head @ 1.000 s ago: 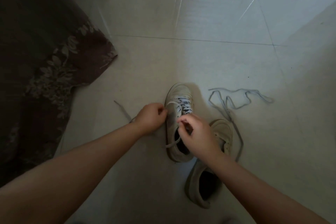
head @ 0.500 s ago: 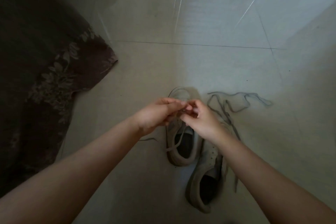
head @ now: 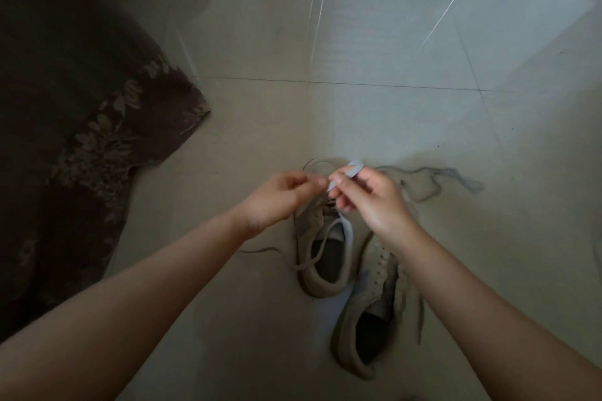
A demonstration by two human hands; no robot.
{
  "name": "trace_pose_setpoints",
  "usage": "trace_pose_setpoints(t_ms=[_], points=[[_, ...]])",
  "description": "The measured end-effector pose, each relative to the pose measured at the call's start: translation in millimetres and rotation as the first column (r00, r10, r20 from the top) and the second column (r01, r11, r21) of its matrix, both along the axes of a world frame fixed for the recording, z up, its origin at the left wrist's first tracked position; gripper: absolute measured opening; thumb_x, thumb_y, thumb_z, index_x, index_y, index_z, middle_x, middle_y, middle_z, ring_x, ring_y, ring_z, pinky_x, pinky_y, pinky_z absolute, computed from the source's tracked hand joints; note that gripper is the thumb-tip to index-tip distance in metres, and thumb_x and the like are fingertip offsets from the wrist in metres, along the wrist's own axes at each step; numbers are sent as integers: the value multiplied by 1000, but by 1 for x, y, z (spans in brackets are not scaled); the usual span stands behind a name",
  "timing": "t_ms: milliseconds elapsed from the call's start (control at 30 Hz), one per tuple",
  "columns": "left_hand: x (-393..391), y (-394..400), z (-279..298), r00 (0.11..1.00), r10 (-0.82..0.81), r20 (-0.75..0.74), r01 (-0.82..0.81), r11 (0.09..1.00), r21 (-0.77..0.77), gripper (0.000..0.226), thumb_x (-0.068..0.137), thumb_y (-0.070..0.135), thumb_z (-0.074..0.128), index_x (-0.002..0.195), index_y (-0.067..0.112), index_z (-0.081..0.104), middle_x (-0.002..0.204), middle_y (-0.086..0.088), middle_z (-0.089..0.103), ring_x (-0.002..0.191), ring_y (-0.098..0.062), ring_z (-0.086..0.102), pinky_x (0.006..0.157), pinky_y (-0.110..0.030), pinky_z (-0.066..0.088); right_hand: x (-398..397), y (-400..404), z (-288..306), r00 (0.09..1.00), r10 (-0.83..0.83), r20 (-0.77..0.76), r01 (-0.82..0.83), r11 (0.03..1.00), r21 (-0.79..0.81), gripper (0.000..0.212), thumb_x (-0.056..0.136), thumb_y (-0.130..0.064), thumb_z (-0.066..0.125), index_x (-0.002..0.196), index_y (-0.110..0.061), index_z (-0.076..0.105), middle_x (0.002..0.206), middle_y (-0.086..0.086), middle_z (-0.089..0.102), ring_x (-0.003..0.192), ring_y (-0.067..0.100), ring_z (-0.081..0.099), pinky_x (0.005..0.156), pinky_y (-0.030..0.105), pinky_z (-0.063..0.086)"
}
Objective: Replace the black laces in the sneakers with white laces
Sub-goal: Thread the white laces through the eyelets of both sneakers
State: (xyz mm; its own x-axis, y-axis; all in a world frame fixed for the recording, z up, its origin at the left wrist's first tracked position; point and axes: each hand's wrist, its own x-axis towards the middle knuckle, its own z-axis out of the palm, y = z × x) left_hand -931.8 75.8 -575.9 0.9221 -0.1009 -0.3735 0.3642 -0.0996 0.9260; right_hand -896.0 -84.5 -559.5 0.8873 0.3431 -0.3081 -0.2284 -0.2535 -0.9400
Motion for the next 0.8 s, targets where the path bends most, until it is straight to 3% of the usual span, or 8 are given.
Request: trace_pose_setpoints(t_ms=[67,233,333,433,567,633,700,800], points=[[-11,-1,-14,990,-124,68,117,988,97,8,90,15,63,83,12,67,61,4,50,58,-6,42,58,-19,34,7,-4,4,989,-114,-94,125,985,122,13,95,-7,53,88,-9,64,65,-2,66,57,8,55,56,18,45],[-24,6,-40,970,-229,82,181,904,387,26,91,18,60,66,16,54,55,8,36,48,-3,34,51,-17,27,12,-2,10,879,-234,-416,396,843,363,17,96,-6,48,86,-7,61,63,-1,62,56,7,52,55,16,47],[-27,12,-47,954,-288,83,210,839,501,22,93,21,57,80,7,67,64,7,43,60,-4,42,59,-20,32,16,-5,14,829,-285,-482,487,793,368,17,96,-8,47,86,-8,60,66,0,61,58,6,52,57,15,48],[-29,11,-49,945,-317,81,221,800,558,24,95,22,53,95,5,69,76,8,40,75,-15,49,73,-24,36,11,-6,7,845,-243,-477,422,850,315,14,96,-8,49,90,-6,61,75,3,65,67,9,58,64,18,51],[-23,5,-39,988,-56,142,-9,908,419,18,93,13,57,95,2,71,76,-7,61,67,-5,55,67,-24,42,-2,-7,-18,980,-90,-175,58,982,-179,13,94,-11,56,106,-9,62,85,0,69,72,8,63,66,15,49],[-21,1,-30,991,57,124,-90,954,287,16,92,8,57,100,3,70,79,2,64,62,12,55,62,-8,41,-8,-12,-32,992,76,100,-25,902,-430,11,89,-13,63,98,-18,65,87,-4,67,80,8,62,69,10,43],[-20,-3,-30,987,138,85,-150,974,167,17,91,2,57,104,-1,68,83,3,64,63,17,56,64,-2,41,-15,-17,-46,913,244,328,-10,815,-579,9,81,-12,69,85,-20,71,90,-1,64,90,17,59,76,15,38],[-20,-10,-35,958,286,-32,-285,958,33,13,86,-2,63,97,0,68,68,5,64,52,10,55,59,-5,44,-22,-16,-56,845,363,393,12,722,-692,8,73,-11,73,78,-17,75,110,7,62,107,30,51,88,24,30]])
